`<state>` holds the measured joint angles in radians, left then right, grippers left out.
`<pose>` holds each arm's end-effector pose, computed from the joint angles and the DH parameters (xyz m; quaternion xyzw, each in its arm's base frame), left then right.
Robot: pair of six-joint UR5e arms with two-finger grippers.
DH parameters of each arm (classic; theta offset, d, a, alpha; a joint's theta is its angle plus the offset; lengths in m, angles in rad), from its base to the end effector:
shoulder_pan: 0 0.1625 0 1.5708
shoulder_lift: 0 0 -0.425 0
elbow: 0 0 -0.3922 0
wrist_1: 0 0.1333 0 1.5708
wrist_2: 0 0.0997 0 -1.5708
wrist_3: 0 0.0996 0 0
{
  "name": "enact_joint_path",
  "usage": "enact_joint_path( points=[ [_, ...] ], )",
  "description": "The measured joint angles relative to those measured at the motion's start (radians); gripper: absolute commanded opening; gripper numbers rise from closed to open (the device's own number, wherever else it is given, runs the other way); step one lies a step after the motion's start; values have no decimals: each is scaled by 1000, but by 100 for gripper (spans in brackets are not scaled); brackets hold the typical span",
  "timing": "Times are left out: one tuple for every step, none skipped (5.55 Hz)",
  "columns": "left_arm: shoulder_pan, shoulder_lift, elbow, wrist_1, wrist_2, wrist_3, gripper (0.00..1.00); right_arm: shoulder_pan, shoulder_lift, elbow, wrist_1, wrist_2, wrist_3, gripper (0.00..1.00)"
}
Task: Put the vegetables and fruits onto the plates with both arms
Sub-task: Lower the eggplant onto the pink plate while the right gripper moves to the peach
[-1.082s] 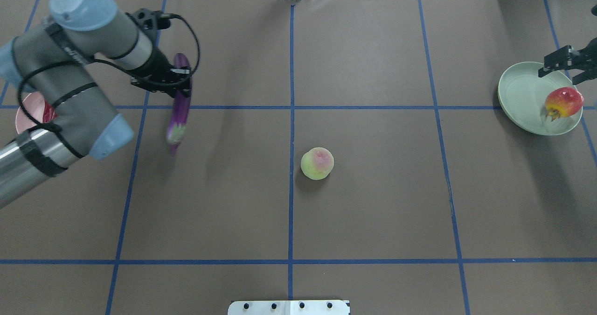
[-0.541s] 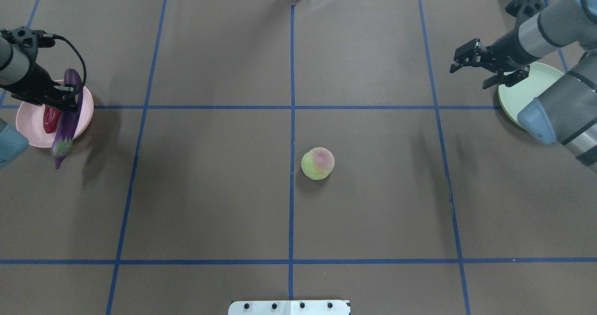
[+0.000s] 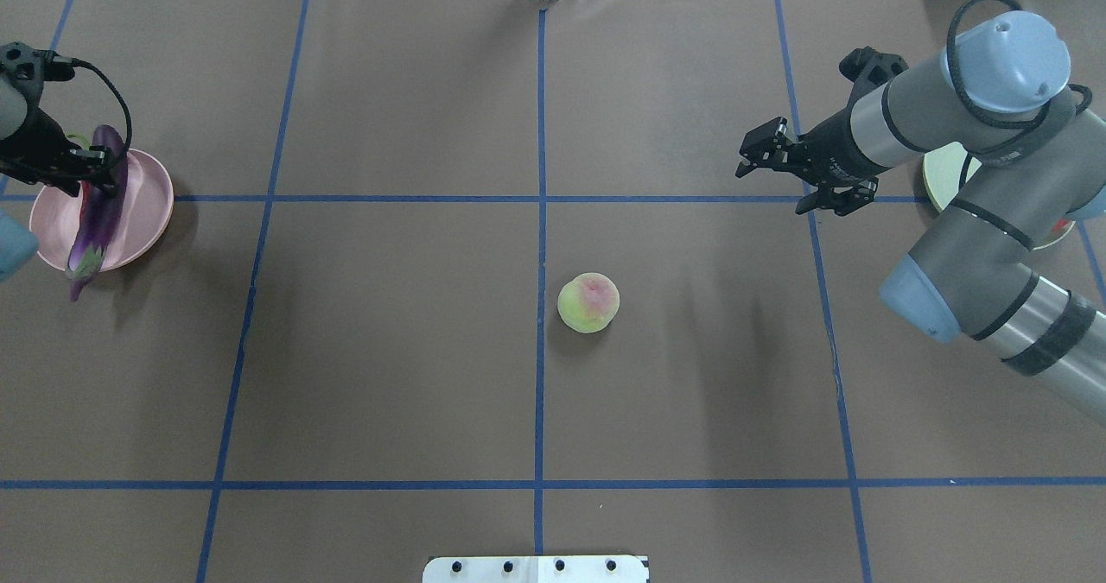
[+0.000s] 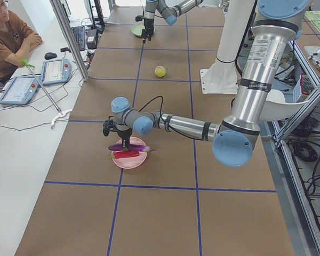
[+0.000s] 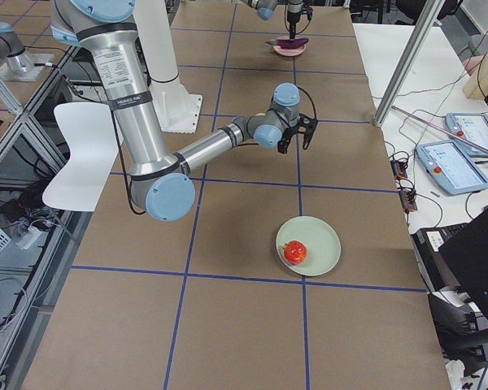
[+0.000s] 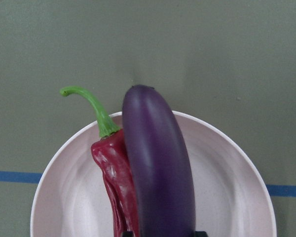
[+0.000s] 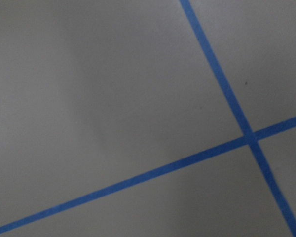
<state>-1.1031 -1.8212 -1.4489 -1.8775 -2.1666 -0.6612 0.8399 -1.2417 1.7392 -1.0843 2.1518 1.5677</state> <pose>0.2102 -0.5878 0.5567 0.0211 0.3525 -0.0271 0.9352 -0.3463 -0.5041 0.3406 -0.0452 -0.5163 0.2195 0.8266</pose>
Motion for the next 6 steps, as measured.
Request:
enact_joint_path(
  points=[
    [-1, -20, -5, 0, -3, -20, 100, -51, 3, 46, 0, -15, 77, 100],
    [-1, -35, -11, -1, -6, -41, 100, -98, 7, 70, 0, -44, 129, 100],
    [-1, -45, -12, -3, -7, -62, 100, -163, 27, 77, -3, -110, 194, 100],
    [-1, -49, -13, -6, -8, -70, 100, -249, 66, 72, -8, -214, 290, 100],
    [-1, -49, -18, -10, -8, -73, 100, -329, 104, 47, -11, -319, 416, 100],
    [-1, -49, -24, -11, -8, -74, 100, -380, 132, 10, -12, -402, 522, 100]
  ],
)
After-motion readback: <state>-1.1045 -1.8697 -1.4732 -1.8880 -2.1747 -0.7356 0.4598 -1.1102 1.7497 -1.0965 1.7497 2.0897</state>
